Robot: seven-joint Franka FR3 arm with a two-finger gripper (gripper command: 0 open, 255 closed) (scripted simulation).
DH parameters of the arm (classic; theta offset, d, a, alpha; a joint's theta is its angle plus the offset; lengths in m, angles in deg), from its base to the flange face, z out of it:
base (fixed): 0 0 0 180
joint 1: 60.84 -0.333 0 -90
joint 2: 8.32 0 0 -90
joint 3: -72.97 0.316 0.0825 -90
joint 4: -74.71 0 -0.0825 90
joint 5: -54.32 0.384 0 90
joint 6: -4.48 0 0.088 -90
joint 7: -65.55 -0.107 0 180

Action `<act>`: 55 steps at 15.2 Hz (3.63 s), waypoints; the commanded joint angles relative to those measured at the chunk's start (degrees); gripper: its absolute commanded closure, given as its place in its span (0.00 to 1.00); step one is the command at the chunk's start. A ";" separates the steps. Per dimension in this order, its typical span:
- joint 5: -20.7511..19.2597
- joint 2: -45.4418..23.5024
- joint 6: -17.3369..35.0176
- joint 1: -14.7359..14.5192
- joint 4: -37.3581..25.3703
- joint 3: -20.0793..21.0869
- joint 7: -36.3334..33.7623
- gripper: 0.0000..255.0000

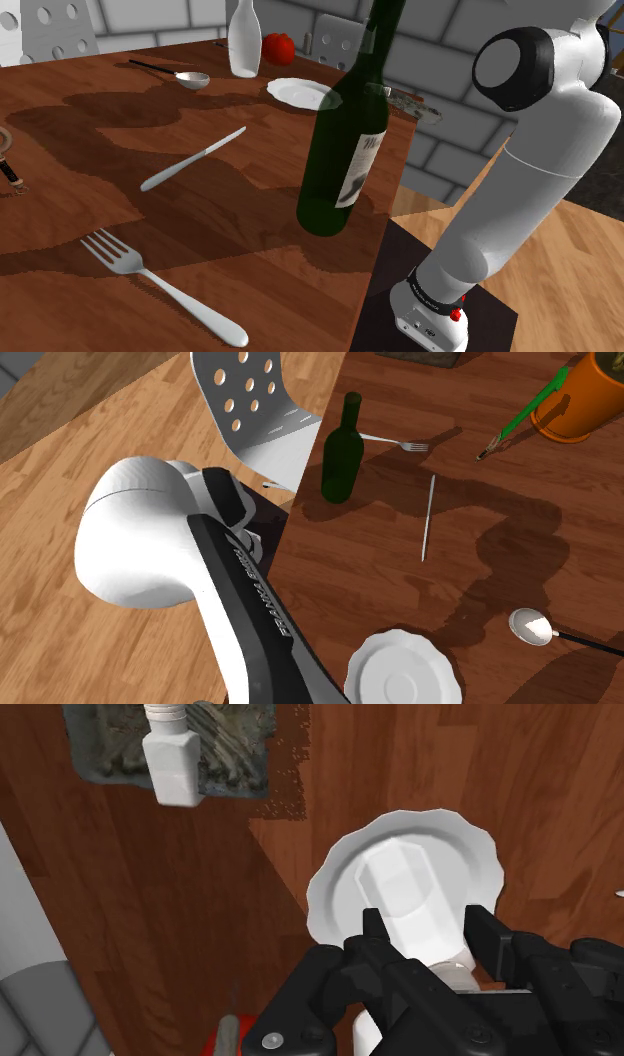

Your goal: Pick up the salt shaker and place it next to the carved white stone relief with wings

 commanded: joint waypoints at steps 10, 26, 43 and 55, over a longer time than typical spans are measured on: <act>-3.21 6.53 11.17 -1.78 17.17 1.08 1.31 1.00; -4.81 11.34 24.68 -2.42 35.27 2.02 3.17 1.00; -4.86 11.78 27.22 -2.45 38.27 2.11 3.63 0.00; -4.69 10.79 19.70 -1.75 30.03 1.11 3.60 0.00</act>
